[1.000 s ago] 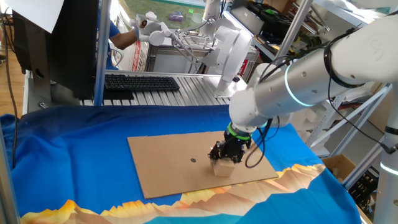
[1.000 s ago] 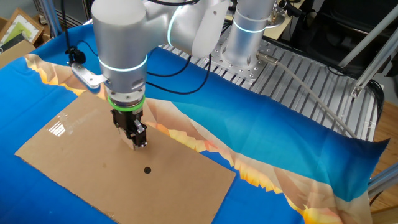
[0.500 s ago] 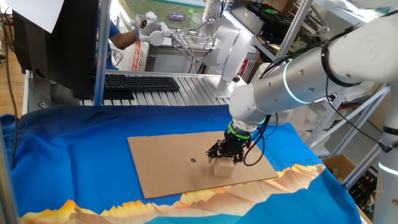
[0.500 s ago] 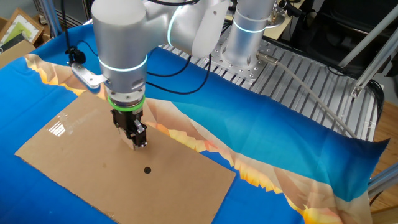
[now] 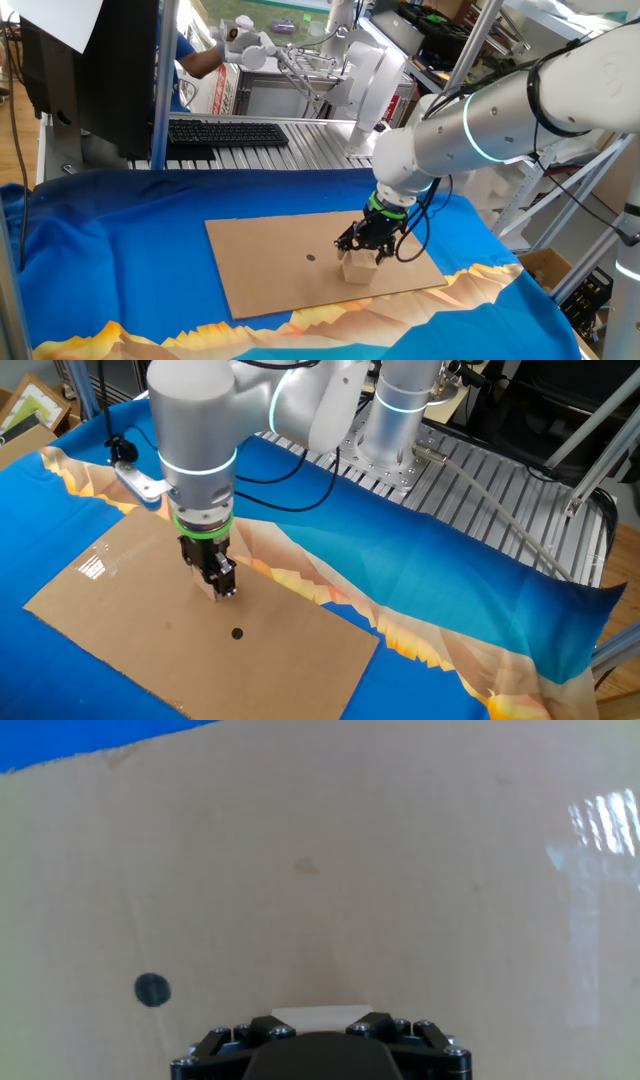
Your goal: Hold a small block with the gripper and sweep it from left to right on the table
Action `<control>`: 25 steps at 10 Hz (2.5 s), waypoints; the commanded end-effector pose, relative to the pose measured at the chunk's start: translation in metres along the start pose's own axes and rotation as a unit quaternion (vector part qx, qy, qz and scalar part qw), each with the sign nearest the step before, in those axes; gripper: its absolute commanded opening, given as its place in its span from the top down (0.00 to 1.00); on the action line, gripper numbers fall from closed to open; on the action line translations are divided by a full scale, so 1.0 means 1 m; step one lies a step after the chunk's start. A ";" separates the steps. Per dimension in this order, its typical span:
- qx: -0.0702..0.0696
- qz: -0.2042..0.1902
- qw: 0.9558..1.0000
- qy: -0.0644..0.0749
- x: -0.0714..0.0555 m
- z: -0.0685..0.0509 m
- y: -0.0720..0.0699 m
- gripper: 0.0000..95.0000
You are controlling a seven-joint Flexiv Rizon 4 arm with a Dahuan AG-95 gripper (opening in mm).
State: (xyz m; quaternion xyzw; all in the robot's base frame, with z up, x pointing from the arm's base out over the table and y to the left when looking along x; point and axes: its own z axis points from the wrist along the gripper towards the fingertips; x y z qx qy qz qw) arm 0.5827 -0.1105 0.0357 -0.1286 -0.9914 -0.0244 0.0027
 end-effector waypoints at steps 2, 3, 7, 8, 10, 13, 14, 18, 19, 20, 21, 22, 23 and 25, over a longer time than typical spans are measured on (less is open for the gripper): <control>0.001 -0.011 1.000 0.014 0.005 -0.013 -0.004 0.00; -0.003 -0.017 1.000 0.020 0.006 -0.016 -0.005 0.20; -0.001 -0.013 0.998 0.054 0.014 -0.036 -0.014 0.20; 0.001 -0.012 0.998 0.059 0.016 -0.042 -0.017 0.20; 0.006 -0.004 0.998 0.067 0.022 -0.055 -0.026 0.20; 0.016 0.029 0.995 0.099 0.032 -0.075 -0.044 0.20; 0.020 0.039 0.994 0.105 0.036 -0.082 -0.053 0.20; 0.020 0.043 0.993 0.111 0.049 -0.099 -0.085 0.20; 0.019 0.041 0.992 0.115 0.051 -0.102 -0.091 0.20; 0.009 0.043 0.992 0.119 0.053 -0.103 -0.096 0.20; 0.011 0.042 0.992 0.120 0.054 -0.104 -0.099 0.20; 0.010 0.046 0.991 0.123 0.054 -0.104 -0.099 0.20; 0.009 0.045 0.991 0.124 0.054 -0.104 -0.099 0.20; 0.010 0.044 0.991 0.123 0.054 -0.104 -0.099 0.20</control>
